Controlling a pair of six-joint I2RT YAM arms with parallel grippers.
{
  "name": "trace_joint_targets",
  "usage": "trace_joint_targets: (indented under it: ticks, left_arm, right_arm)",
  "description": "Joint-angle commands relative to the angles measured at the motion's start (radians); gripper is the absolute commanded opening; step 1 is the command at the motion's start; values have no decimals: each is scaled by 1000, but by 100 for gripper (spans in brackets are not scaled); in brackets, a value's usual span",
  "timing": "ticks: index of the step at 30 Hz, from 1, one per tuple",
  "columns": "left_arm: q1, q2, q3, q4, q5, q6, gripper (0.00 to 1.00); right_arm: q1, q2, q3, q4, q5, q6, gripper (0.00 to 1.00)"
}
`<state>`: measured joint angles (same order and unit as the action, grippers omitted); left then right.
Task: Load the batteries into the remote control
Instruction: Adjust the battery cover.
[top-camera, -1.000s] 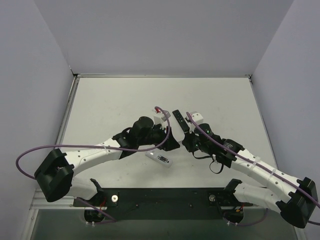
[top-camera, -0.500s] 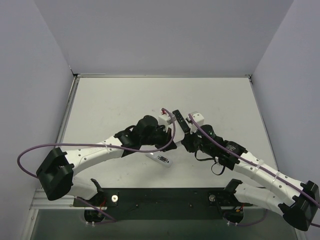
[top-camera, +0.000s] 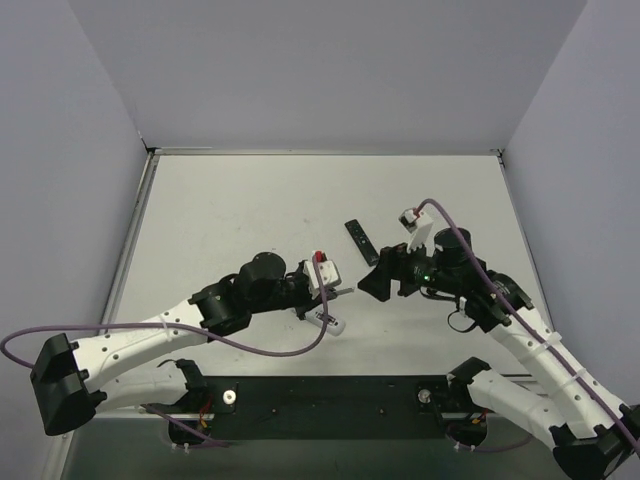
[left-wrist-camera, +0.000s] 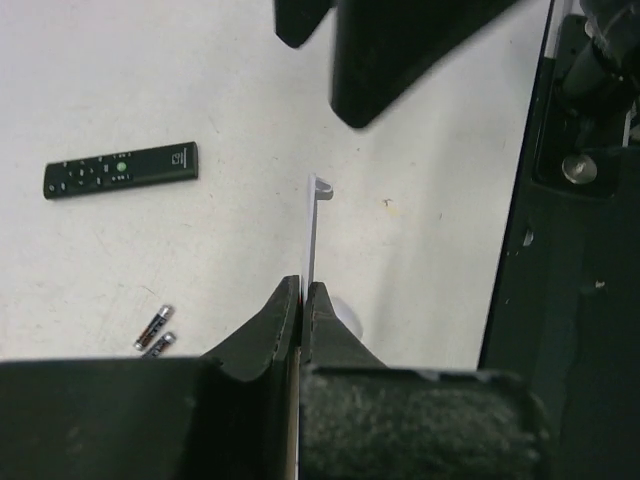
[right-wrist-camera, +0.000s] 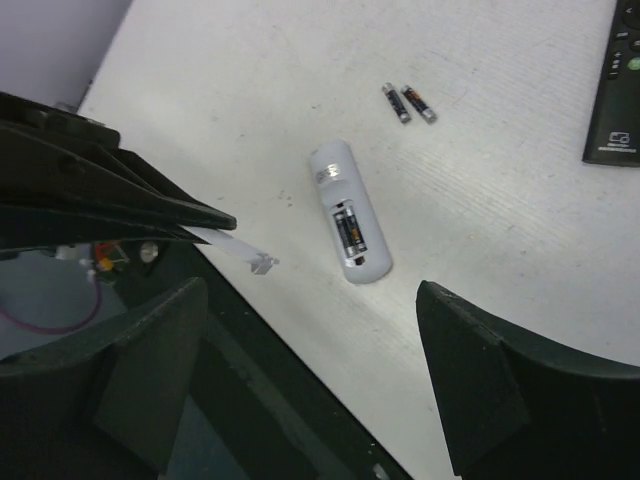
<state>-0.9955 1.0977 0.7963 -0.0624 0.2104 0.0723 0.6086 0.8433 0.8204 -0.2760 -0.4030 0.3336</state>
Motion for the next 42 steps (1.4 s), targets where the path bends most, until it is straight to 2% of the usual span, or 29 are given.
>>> trace_joint_targets:
  ticks: [1,2,7,11,17,21,32,40,42]
  left_arm:
    - [-40,-64,-35,49,-32,256,0]
    - [-45,-73,-42,49,-32,276,0]
    - [-72,-108,-49,111,-52,345,0]
    - [-84,-111,-46,145,-49,360,0]
    - [-118,-117,-42,187,-29,360,0]
    - [-121,-124,-35,193,-14,362,0]
    - [-126,-154,-49,239,15,345,0]
    - [-126,-150,-58,245,35,337,0]
    - [-126,-150,-58,245,37,336,0]
  right_arm:
    - [-112,33,103,-66,-385,74,81]
    - [-116,43,118,-68,-448,82,81]
    - [-118,129,187,-103,-569,99,82]
    - [-118,165,187,-118,-600,90,82]
    - [-118,204,169,-124,-631,85,76]
    - [-118,211,163,-123,-639,78,67]
    - [-119,201,141,-74,-681,105,55]
    - [-118,192,129,-19,-723,142,43]
    - [-119,191,125,-8,-727,147,37]
